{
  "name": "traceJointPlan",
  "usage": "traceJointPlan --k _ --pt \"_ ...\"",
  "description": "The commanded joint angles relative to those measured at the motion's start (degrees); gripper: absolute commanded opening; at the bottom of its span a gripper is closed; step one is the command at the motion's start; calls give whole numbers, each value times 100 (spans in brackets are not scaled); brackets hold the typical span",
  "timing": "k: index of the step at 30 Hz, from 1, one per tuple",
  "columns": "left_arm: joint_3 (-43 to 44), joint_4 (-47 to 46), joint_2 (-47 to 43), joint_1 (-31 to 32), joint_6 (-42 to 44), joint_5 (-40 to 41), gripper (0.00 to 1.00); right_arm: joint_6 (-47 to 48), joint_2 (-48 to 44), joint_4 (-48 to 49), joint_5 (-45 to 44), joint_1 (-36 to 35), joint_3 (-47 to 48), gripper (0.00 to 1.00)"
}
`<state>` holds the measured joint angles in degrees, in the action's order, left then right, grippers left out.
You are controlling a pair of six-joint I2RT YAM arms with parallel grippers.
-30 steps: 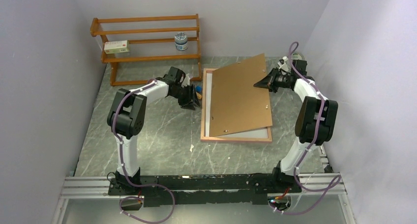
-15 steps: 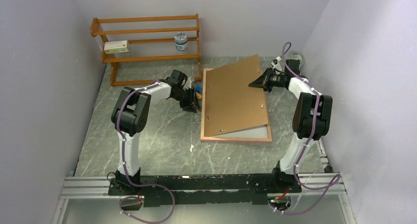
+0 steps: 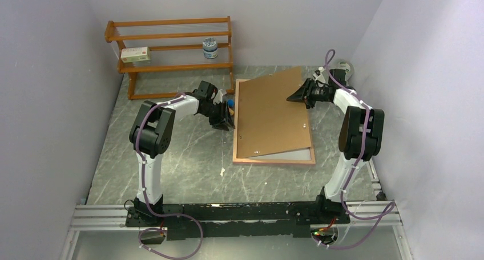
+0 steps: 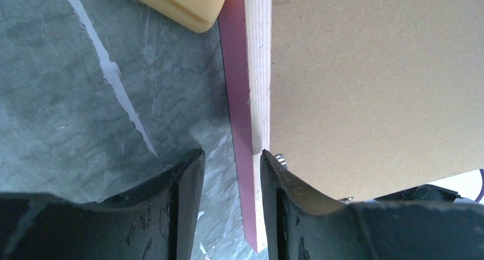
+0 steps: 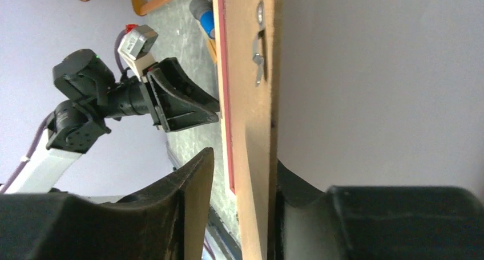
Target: Put the photo into the frame
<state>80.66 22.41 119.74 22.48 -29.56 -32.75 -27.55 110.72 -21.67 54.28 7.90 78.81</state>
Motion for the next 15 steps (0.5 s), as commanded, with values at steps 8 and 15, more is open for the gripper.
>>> traceJointPlan --k 8,15 --pt "-75 -63 58 37 143 -28 48 496 -198 -542 -785 -134 310 74" --pt "-81 -60 62 37 146 -37 52 1022 -109 -1382 -1881 -208 713 91"
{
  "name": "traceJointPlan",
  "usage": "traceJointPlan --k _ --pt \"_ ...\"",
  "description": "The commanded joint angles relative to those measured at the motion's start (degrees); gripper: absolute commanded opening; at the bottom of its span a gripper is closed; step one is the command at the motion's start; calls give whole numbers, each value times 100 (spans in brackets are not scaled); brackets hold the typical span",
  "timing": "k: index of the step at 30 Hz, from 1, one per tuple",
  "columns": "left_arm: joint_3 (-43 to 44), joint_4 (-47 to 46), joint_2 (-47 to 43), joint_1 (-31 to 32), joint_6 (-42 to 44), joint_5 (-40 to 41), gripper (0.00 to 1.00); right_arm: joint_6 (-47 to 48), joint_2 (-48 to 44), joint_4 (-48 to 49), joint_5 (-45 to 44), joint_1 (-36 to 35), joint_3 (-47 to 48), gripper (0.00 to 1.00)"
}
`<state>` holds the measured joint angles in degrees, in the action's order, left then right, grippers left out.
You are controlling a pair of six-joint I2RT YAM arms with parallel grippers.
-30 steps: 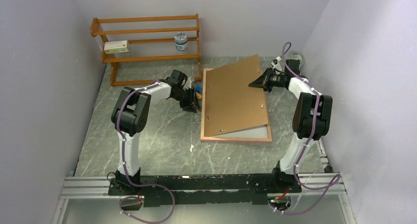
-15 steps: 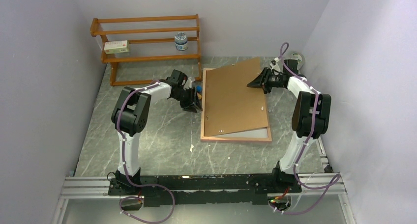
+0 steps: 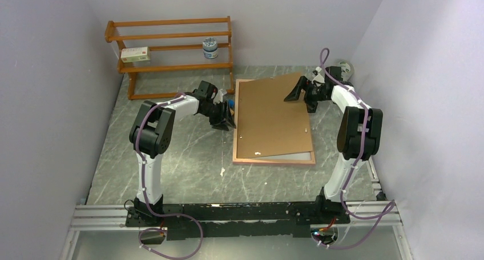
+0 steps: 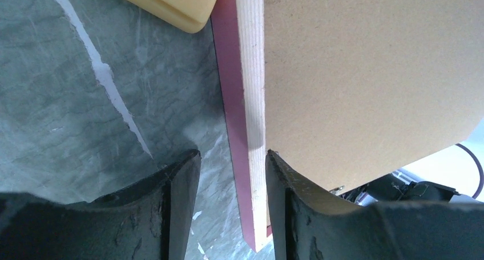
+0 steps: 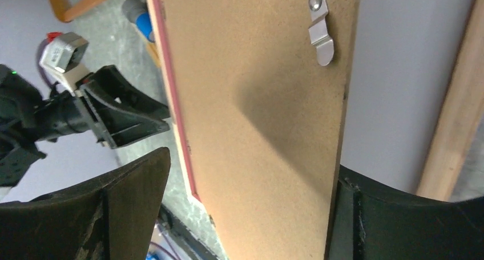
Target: Put the photo into the frame
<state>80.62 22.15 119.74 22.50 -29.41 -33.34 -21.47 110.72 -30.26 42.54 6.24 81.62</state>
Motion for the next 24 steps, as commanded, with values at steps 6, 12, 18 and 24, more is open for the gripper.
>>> traceJointPlan --k 6,12,18,24 --pt "-55 -53 109 35 93 -32 56 738 30 -1262 -2097 -121 799 95" --pt "-58 -68 128 35 67 -49 61 591 -89 -1252 -3259 -125 556 98" --pt "-17 -38 197 39 57 -65 61 113 -309 -721 -3347 -121 -120 99" --pt "85 29 356 59 66 -171 57 -329 -649 -194 -3094 -114 -1000 99"
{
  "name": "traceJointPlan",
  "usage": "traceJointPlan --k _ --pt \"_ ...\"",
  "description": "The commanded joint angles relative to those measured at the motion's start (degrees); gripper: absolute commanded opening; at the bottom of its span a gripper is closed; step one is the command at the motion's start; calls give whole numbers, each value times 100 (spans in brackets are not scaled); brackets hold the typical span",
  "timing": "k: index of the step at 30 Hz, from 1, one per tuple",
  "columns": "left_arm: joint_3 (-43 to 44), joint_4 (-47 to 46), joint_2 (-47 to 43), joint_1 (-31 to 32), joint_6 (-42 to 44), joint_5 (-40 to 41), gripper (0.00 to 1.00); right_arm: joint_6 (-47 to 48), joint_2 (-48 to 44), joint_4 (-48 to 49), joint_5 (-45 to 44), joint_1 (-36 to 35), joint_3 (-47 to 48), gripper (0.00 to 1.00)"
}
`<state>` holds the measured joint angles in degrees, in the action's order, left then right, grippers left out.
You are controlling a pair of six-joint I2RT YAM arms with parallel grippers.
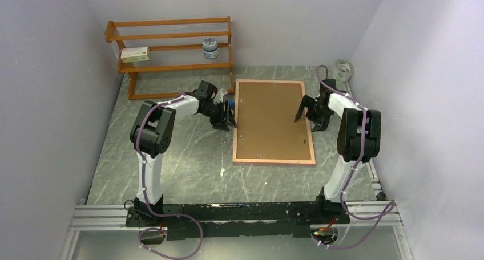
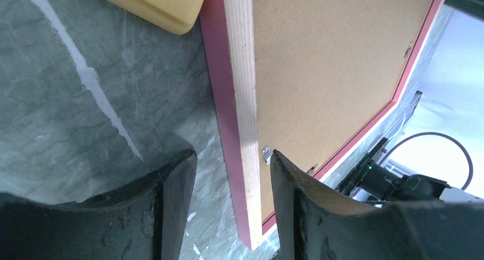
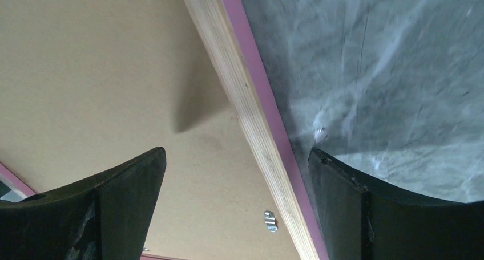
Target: Put the photo into the frame
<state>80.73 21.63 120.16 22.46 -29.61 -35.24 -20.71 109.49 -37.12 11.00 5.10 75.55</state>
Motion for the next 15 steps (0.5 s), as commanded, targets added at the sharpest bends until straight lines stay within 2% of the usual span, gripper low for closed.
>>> traceJointPlan --k 1,10,15 --pt "103 101 346 78 86 17 55 -468 -612 557 138 -1 -519 98" --pt "252 361 405 395 180 426 31 -982 -1729 833 582 -77 -1737 82" --pt "192 478 408 589 149 517 6 -1196 -2459 853 719 -119 -2375 72"
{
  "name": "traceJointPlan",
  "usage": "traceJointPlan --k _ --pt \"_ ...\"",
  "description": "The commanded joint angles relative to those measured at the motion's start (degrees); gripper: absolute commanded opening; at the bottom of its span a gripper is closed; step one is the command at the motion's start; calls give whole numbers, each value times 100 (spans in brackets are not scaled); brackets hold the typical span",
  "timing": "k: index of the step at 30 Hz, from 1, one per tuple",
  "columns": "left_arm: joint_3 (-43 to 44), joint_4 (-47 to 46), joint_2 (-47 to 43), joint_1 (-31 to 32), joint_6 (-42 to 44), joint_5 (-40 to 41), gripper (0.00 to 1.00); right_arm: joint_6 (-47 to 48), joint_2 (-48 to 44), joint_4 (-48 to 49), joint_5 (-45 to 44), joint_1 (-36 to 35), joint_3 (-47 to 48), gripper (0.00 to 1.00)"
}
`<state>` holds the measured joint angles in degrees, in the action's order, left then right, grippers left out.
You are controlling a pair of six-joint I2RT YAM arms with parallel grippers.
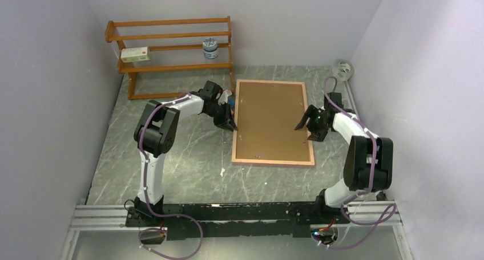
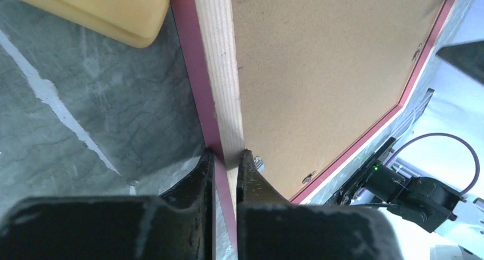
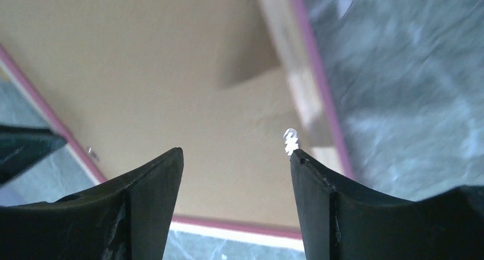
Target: Put the photo into the frame
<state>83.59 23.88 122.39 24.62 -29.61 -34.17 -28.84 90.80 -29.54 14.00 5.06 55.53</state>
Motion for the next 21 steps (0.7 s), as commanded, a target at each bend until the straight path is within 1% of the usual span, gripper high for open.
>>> traceJointPlan --k 1,4,6,8,11,13,16,19,21 --pt "-142 257 156 418 138 467 4 -418 -742 118 501 -123 -502 71" --pt "-331 302 28 563 86 701 3 -525 -1107 78 553 -206 -920 69" --pt "-501 389 -88 650 68 947 2 -561 -1368 -42 432 -243 -1098 69" --pt "-675 469 -217 694 33 1205 2 -546 -1615 -192 211 -259 -1167 69" --pt "-992 469 -449 699 8 1346 4 -396 -1958 -475 -76 -260 -1013 71" --pt "-1075 508 -605 701 37 1422 10 -268 -2048 -654 -314 -260 -785 74" --pt "-944 594 -767 702 161 1448 22 -176 -1984 -668 -874 -249 -557 80" --pt "-733 628 -842 688 235 1357 35 -149 -1705 -573 -1577 -226 -362 88" --pt "-619 601 -885 660 225 1191 40 -236 -1443 -512 -1981 -174 -162 92"
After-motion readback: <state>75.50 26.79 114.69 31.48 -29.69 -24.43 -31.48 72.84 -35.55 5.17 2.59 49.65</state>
